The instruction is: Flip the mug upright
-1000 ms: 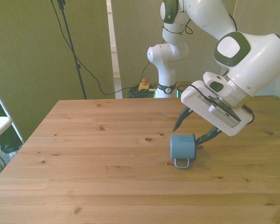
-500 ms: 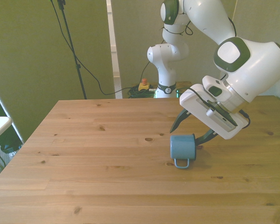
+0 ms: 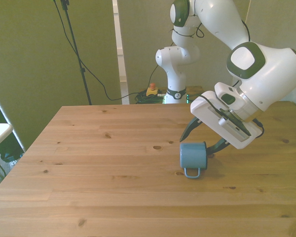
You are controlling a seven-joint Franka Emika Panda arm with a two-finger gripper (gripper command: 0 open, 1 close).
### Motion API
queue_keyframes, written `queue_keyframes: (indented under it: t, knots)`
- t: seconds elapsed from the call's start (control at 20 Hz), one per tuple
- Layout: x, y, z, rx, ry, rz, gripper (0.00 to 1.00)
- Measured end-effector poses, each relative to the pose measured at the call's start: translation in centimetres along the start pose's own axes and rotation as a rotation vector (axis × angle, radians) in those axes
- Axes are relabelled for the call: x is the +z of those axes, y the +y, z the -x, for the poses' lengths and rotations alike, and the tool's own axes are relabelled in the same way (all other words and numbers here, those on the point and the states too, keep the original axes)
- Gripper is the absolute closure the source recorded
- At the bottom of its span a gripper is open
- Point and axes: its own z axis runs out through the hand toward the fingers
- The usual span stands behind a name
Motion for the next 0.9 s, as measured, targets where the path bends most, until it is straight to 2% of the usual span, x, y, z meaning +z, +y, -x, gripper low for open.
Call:
queue_keyframes:
  t: [0.9]
  knots:
    - [-0.09,0.32,-0.15,0.006,-0.005,0.029,1.0]
